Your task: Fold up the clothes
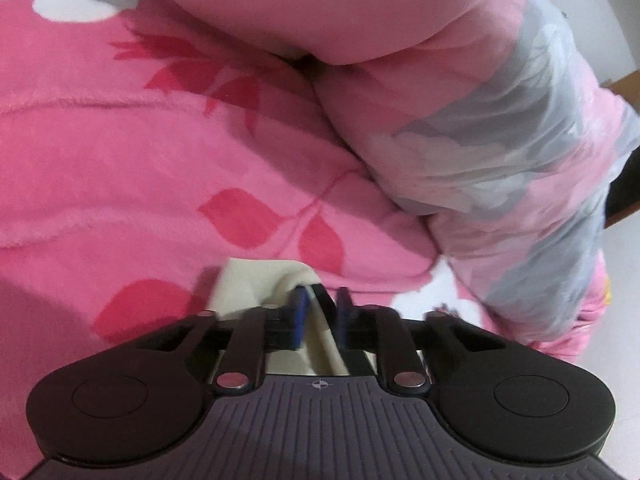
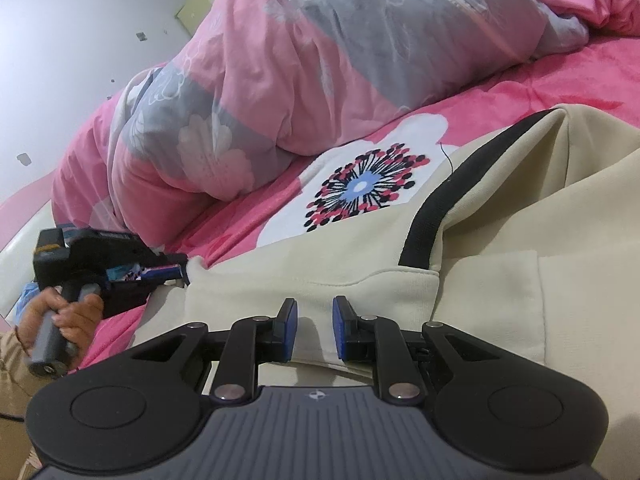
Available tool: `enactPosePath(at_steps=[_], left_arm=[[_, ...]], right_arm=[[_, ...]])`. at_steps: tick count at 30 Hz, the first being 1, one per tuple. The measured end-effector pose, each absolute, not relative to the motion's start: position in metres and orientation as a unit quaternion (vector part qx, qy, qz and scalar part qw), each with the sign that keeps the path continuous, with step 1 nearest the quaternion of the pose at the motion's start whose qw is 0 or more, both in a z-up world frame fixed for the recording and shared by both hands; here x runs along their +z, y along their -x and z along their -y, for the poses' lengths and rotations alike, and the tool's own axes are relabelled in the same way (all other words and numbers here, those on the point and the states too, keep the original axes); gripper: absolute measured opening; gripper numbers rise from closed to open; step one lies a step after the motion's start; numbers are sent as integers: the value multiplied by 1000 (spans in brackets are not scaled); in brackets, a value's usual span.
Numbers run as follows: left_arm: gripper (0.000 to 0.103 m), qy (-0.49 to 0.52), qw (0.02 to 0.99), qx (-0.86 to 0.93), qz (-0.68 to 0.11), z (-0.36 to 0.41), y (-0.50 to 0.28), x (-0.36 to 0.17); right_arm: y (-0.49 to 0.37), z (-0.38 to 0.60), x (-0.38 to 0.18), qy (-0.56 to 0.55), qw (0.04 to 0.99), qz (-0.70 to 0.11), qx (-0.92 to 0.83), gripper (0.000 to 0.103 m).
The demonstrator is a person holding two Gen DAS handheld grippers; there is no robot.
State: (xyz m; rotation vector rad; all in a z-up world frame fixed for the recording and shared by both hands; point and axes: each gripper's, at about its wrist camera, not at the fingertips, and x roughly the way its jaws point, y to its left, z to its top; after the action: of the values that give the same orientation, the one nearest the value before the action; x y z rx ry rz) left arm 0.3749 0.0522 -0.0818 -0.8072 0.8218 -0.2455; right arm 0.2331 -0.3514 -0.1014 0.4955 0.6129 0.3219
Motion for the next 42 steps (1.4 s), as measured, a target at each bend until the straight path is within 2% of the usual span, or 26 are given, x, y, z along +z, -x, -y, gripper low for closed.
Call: enactPosePath(at_steps=[7,12,15,18,23,26,29,33,37,40,42], left_arm=[[11,359,853,-113,-361,-55,-365,-96],[15,378,870,-108,-299,-84,-340,-64],[15,325,894,-126,-280,-75,-337,-41],[15,243,912,-157,-290,-38,-347,-34],[16,81,930,-108,-342,16,-361,-77],[15,122,926,-102,-344,3,-361,-86],[15,120,927,-90,-344,-1,-359,-74],[24,104,940,-123,-300,7,-338,-51],[26,53,936,-165,-306,38,-336,-48],[29,-37,922,-151,-354,68,-343,-72],[29,-46,926,-137,-350,70,-340,-79]], right_arm=[[-233,352,-101,-243,910,-297,158,19],[-232,352,-101,-244,910,-296,157,19],[-232,352,-101,-244,910,-296,157,19],[-232,353,-101,-244,910,-296,157,19],[-233,353,-101,-247,909,-296,158,19],[-233,354,-102,-250,908,-296,160,19],[-233,356,-102,-254,907,-295,161,19],[-234,356,-102,-256,906,-294,162,19],[-234,357,-102,-258,906,-294,163,19],[-234,357,-102,-260,905,-294,163,19],[-235,358,-103,-260,905,-294,164,19]])
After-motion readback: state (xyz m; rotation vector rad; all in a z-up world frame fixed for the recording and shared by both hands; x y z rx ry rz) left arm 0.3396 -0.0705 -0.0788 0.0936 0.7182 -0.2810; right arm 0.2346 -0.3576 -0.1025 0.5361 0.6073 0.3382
